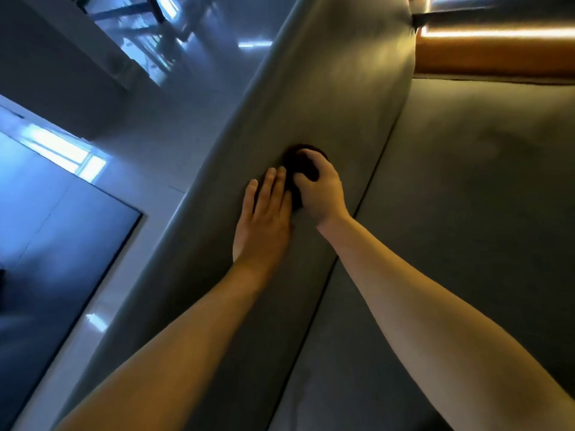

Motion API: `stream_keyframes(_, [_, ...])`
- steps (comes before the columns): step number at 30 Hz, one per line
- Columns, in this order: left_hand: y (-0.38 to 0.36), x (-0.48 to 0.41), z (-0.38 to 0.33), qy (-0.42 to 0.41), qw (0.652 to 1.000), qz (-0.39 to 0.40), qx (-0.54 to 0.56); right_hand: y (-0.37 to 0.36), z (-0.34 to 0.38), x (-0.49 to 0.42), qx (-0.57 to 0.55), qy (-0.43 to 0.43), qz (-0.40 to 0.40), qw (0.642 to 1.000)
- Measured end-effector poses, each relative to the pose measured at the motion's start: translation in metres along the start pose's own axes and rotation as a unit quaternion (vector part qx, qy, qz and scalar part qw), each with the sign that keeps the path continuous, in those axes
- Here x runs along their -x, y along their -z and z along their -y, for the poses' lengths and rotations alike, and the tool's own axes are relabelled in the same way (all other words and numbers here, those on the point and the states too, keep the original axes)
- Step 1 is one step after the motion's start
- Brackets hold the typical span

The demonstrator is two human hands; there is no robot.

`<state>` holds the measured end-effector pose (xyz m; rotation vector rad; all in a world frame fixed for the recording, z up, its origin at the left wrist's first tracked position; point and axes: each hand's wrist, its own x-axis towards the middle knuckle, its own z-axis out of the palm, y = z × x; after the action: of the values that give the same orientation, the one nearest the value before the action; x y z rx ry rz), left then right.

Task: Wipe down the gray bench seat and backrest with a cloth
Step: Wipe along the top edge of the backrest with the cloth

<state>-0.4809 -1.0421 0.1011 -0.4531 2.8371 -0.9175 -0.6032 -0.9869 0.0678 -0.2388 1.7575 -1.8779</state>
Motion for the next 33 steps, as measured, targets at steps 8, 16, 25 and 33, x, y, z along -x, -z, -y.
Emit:
stream_keyframes(8, [-0.012, -0.002, -0.001, -0.011, 0.998, -0.066, 0.010, 0.006, -0.067, 0.019, 0.064, -0.130, -0.112, 0.983])
stream_keyframes(16, [-0.014, -0.004, 0.000, -0.014, 0.994, -0.104, 0.011, -0.005, -0.029, 0.019, -0.040, -0.069, -0.081, 0.994])
stream_keyframes(25, [-0.013, -0.001, 0.001, -0.020, 0.995, -0.095, 0.027, -0.004, -0.065, 0.027, 0.074, -0.107, -0.147, 0.981])
stream_keyframes(33, [-0.013, -0.002, 0.001, -0.020, 0.994, -0.095, 0.041, -0.007, -0.026, 0.007, -0.016, -0.054, -0.125, 0.991])
